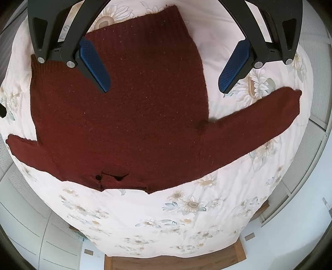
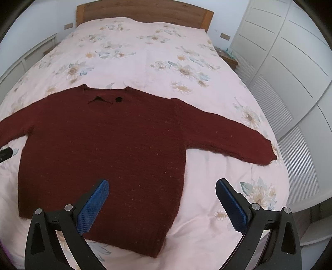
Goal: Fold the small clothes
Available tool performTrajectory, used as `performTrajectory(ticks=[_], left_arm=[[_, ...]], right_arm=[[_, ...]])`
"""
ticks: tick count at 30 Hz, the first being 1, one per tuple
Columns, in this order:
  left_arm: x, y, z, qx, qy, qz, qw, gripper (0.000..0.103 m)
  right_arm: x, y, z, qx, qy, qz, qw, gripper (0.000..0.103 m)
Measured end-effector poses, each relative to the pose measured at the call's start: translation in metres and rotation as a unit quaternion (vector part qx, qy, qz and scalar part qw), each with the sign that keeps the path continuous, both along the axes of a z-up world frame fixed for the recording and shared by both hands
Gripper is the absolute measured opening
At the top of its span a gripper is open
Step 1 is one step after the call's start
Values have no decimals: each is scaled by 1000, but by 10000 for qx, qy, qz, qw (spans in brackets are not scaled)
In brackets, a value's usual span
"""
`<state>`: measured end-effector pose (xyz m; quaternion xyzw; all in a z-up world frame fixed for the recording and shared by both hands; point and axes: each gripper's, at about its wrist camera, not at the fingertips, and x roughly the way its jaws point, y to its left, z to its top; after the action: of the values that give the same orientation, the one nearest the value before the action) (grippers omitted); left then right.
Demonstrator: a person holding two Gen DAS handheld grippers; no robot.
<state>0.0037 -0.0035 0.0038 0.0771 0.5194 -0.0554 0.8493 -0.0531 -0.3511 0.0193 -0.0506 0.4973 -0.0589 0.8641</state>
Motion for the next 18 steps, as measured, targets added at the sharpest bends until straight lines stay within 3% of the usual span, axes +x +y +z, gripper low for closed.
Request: performTrajectory(ticks=[18], left_arm=[[0, 7, -11, -20, 112, 88, 9999, 102]], right_arm=[[0, 4, -2, -48, 57, 41, 10000, 102]])
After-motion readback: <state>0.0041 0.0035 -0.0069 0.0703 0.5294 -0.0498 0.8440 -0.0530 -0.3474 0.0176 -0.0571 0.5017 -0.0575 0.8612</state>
